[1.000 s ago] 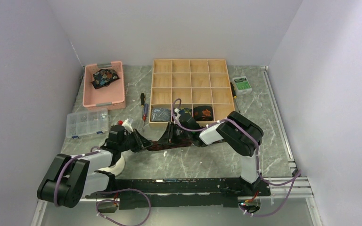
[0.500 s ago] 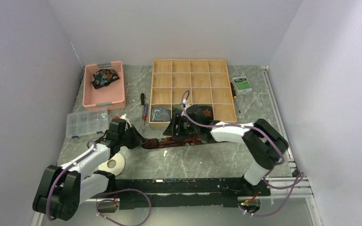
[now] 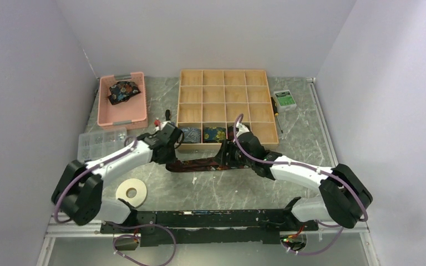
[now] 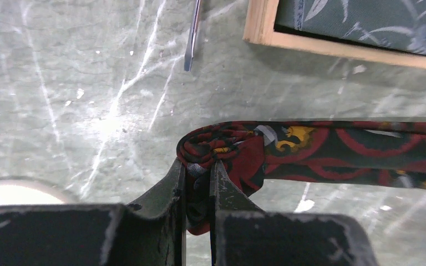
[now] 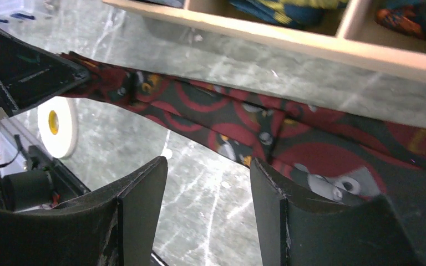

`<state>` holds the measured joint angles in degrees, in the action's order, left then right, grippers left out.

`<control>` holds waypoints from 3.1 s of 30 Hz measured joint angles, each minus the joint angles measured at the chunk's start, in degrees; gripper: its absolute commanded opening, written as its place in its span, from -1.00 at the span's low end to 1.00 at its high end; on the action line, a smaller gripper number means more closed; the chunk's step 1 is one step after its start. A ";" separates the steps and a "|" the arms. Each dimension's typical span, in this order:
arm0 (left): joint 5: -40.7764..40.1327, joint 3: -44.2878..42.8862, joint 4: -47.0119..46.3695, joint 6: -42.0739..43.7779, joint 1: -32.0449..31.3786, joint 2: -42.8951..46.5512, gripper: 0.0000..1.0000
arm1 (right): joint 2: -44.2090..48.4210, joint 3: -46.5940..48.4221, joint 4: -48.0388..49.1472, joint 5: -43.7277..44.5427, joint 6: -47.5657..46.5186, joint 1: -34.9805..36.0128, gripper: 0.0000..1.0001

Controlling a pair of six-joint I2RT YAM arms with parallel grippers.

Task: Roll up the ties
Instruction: Roll the tie at the center of the board.

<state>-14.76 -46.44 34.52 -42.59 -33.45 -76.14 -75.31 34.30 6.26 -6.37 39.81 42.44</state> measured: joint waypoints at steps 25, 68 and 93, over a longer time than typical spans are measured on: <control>-28.63 -33.86 34.62 -9.73 -23.78 -38.82 -0.37 | 8.74 -8.44 -1.75 3.78 0.15 -1.70 0.20; 6.49 18.75 -13.44 -6.62 3.89 34.56 0.87 | -11.30 9.79 4.20 -9.90 5.25 4.22 0.31; 42.07 33.24 -40.61 -8.90 25.88 21.51 0.72 | -29.68 19.08 1.20 -10.43 6.36 5.86 -0.34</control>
<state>27.31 -13.19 -6.09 -51.48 -7.57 -54.63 -104.99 53.39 7.46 -16.80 46.17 48.29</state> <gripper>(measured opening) 0.880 0.376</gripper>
